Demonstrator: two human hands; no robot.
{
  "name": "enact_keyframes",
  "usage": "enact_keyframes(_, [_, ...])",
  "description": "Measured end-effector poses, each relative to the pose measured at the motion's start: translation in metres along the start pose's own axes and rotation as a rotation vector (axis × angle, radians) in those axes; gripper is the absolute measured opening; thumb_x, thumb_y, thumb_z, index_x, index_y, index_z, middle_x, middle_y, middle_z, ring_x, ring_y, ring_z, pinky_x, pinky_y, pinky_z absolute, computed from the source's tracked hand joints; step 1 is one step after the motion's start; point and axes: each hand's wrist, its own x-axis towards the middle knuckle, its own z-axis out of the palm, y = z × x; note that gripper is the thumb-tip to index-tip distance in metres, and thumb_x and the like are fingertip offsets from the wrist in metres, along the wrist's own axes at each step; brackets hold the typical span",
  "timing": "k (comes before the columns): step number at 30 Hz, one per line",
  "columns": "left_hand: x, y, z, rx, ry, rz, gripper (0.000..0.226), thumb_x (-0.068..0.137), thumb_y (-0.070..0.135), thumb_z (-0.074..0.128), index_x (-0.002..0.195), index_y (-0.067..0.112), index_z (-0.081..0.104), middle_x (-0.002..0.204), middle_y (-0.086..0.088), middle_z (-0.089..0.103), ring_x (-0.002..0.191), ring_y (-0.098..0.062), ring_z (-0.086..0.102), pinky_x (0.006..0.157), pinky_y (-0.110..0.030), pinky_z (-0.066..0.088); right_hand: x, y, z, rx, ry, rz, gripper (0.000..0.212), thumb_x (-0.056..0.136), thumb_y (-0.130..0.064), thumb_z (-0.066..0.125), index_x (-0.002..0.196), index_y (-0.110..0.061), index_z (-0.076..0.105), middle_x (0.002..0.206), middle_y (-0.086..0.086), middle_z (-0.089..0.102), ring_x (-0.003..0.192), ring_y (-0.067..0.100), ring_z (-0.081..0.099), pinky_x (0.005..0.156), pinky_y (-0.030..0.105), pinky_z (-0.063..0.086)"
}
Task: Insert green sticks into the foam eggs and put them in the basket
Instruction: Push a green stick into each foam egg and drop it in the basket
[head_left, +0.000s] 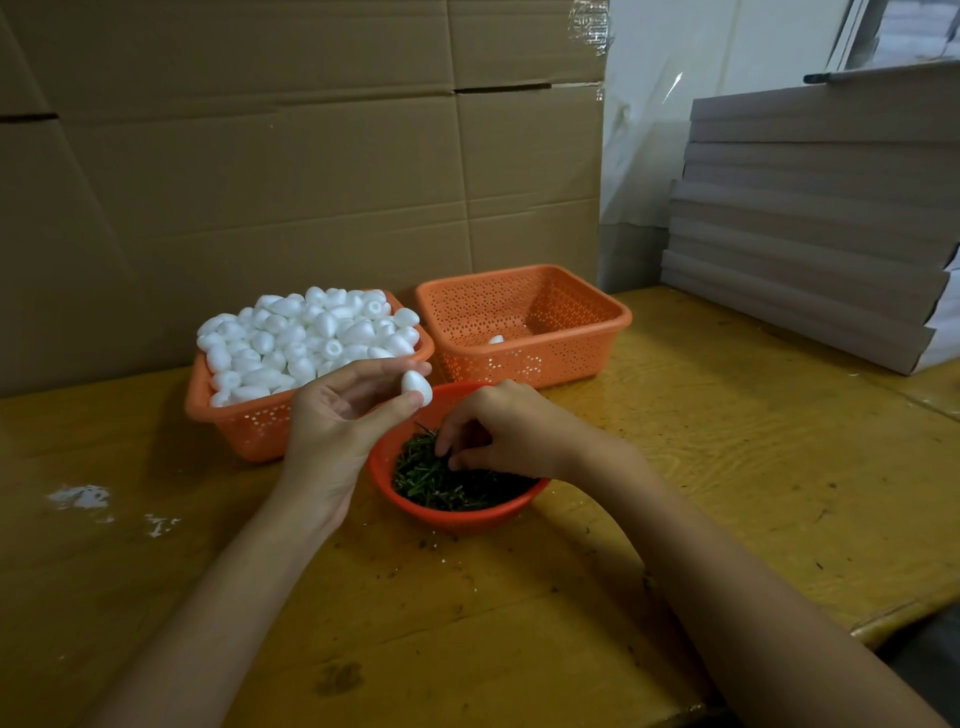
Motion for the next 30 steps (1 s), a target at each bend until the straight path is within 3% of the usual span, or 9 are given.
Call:
enact_keyframes(5, [-0.0013,0.0014,0.0011,-0.011,-0.004,0.002,0.027,0.075,0.012,0.083,0.099,0.024,0.084,0.115,-0.012,0.08,0.116,-0.029,0.075,0.1,-0.036,0.061,-0.0011,-0.0012,-0.0012,0.006,0.012,0.008,0.023,0.091,-0.015,0.078,0.111,-0.026,0.078,0.106,-0.011,0.076,0.101,0.006,0.068,0.094,0.036,0.053])
enact_keyframes(11, [-0.0017,0.0006,0.0007,-0.05,-0.015,-0.016,0.024,0.079,0.01,0.081,0.099,0.022,0.085,0.116,-0.014,0.079,0.114,-0.03,0.076,0.083,-0.034,0.065,-0.0015,-0.0016,-0.0036,0.011,0.053,-0.022,0.026,0.093,-0.006,0.073,0.115,-0.019,0.074,0.104,-0.002,0.075,0.098,0.014,0.069,0.091,0.04,0.054])
enact_keyframes(21, [-0.0014,0.0023,0.0016,-0.02,0.006,-0.006,0.028,0.07,0.02,0.09,0.098,0.022,0.085,0.115,-0.013,0.08,0.101,-0.027,0.078,0.084,-0.032,0.065,-0.0019,-0.0001,-0.0032,0.007,0.06,-0.019,0.031,0.089,0.002,0.071,0.113,-0.018,0.073,0.102,-0.004,0.075,0.098,0.012,0.069,0.09,0.04,0.055])
enact_keyframes(30, [-0.0012,0.0019,0.0004,-0.011,0.028,-0.02,0.031,0.068,0.016,0.091,0.098,0.02,0.083,0.107,-0.014,0.08,0.094,-0.026,0.078,0.085,-0.035,0.066,-0.0024,0.0,-0.004,0.032,0.14,-0.042,0.038,0.085,0.012,0.064,0.11,-0.014,0.074,0.1,-0.005,0.077,0.097,0.01,0.072,0.088,0.038,0.057])
